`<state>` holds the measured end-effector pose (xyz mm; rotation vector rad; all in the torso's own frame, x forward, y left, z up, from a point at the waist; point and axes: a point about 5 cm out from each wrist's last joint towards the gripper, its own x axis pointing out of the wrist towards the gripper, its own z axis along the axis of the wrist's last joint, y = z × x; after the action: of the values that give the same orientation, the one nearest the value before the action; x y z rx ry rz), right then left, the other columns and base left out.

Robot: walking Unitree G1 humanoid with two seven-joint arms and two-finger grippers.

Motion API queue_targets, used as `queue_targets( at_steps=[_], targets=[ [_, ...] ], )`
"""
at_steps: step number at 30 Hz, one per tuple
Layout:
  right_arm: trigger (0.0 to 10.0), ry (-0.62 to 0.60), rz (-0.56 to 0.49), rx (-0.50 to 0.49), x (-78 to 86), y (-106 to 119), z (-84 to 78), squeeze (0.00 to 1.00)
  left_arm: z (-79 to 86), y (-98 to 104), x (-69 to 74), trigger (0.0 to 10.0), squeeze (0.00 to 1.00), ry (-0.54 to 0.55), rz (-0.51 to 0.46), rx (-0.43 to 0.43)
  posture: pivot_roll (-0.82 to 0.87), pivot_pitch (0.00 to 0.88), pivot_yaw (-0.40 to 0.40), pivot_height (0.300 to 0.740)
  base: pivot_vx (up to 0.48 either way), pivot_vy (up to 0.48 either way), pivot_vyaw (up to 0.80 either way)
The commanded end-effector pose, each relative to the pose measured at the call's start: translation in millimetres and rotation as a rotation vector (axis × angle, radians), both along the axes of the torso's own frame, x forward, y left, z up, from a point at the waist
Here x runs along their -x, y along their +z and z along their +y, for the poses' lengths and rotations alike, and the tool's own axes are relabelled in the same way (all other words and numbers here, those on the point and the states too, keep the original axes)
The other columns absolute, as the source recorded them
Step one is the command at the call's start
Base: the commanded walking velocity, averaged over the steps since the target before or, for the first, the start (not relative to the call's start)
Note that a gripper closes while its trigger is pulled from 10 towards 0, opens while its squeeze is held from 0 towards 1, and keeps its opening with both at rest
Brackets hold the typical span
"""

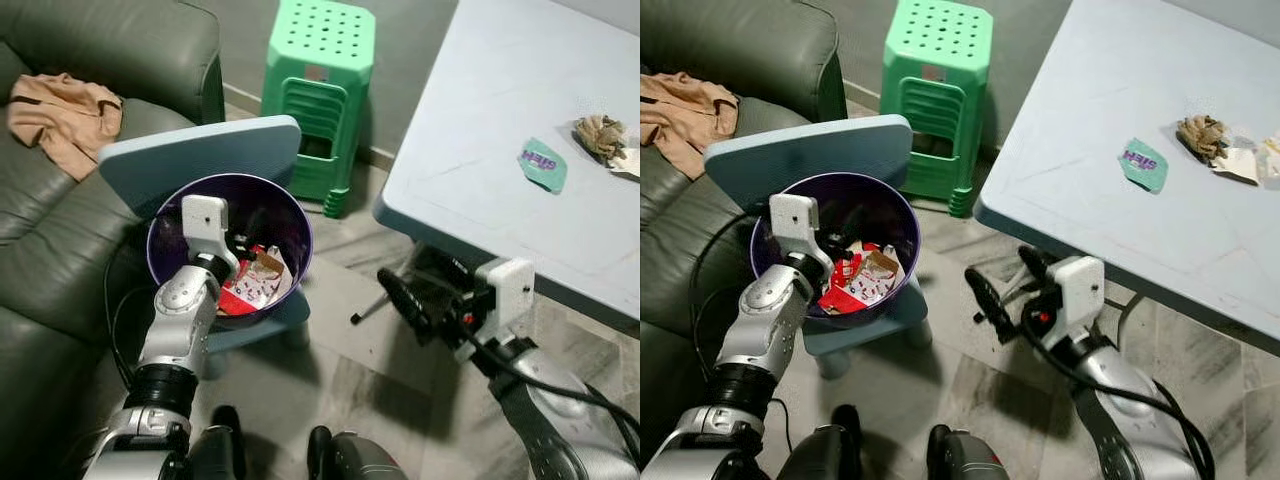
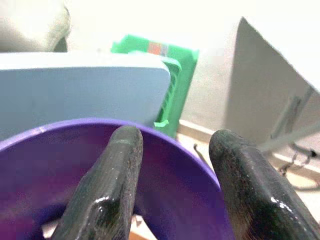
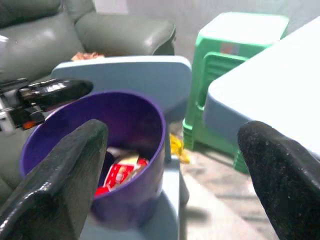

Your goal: Picking trash to rubbish bin

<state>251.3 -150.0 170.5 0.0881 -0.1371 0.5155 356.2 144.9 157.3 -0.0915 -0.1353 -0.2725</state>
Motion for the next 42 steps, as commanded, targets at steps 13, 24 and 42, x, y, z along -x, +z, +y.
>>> queue_targets(
  at_steps=[13, 24, 42],
  targets=[
    [10.0, -0.237, -0.158, -0.086, -41.7, 16.6, -9.8, 0.00, 4.3, 31.0, 19.1, 10.0, 0.00, 0.086, -0.085, 0.009, 0.03, 0.075, -0.073, 0.740, 0.000, 0.000, 0.00],
    [10.0, -0.421, -0.128, -0.027, -59.9, 2.6, -22.1, 0.00, 19.9, 26.8, 24.2, 10.0, 0.00, 0.207, -0.073, 0.002, 0.04, 0.009, -0.077, 0.740, 0.000, 0.000, 0.00],
    [10.0, -0.477, -0.047, 0.025, -65.8, -18.8, -17.8, 0.00, 8.2, 14.5, 19.0, 10.0, 0.00, 0.207, -0.027, 0.009, 0.02, 0.000, -0.066, 0.740, 0.000, 0.000, -0.40]
  ],
)
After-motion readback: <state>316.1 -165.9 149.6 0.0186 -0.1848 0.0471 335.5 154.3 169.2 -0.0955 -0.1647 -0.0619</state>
